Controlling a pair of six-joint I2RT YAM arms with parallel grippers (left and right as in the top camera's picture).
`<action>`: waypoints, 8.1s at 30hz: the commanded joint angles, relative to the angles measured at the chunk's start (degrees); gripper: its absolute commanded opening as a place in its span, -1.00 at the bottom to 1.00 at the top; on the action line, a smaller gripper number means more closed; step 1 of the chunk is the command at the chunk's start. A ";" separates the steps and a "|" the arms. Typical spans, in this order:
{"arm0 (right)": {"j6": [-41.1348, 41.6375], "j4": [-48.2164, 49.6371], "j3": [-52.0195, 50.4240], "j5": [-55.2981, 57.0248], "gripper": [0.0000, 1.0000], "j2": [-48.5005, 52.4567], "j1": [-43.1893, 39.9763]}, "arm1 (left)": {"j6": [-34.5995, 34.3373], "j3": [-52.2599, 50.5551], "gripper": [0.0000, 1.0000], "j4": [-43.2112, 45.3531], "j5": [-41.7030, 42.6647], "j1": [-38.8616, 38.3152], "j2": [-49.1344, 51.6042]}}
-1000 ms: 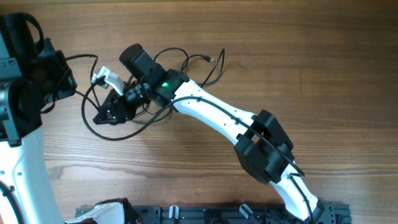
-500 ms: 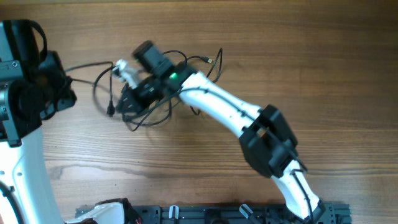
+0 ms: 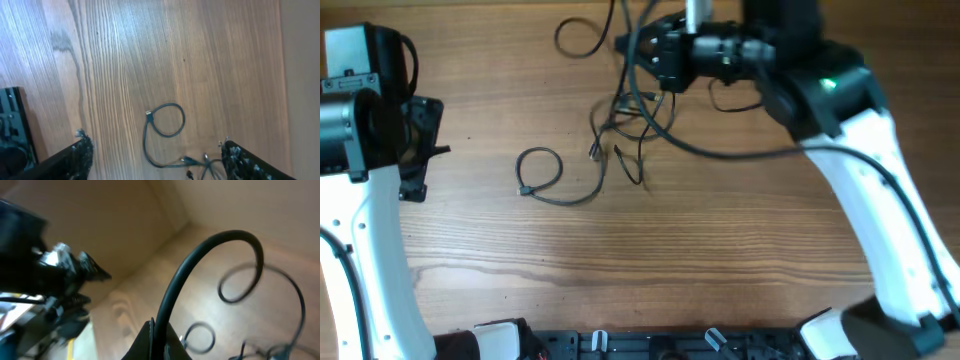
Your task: Untangle cables
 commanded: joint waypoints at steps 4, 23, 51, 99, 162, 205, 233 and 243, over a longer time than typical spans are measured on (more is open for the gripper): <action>6.80 11.96 0.48 5.05 -0.91 -5.46 0.07 | 4.26 -0.42 0.74 0.02 -0.35 -0.09 0.50; 4.42 -31.78 0.44 32.70 -0.92 -0.46 0.22 | 9.03 -0.42 0.63 1.62 -0.52 -0.09 0.50; -2.69 -52.52 45.11 39.74 -0.91 13.42 -1.14 | 10.56 -0.42 0.67 1.95 -0.57 -0.09 0.66; 6.03 -16.37 33.66 36.87 -0.18 45.48 -50.75 | 13.29 -0.42 0.57 5.81 -0.33 -0.09 3.39; -13.44 -46.66 33.66 8.66 0.99 26.12 -50.69 | 36.79 -0.39 -0.92 49.24 19.61 -46.77 47.91; -25.27 -8.72 9.57 -29.18 0.99 27.19 -9.57 | 26.71 8.35 -0.92 41.55 73.66 -10.91 2.29; -9.68 -15.61 9.05 20.13 -0.91 9.99 -10.51 | 26.93 8.28 0.88 25.44 29.86 -10.95 3.63; -1.73 -25.24 9.05 30.23 -0.91 -2.51 -30.36 | 26.91 8.28 0.87 24.11 30.08 -11.06 4.74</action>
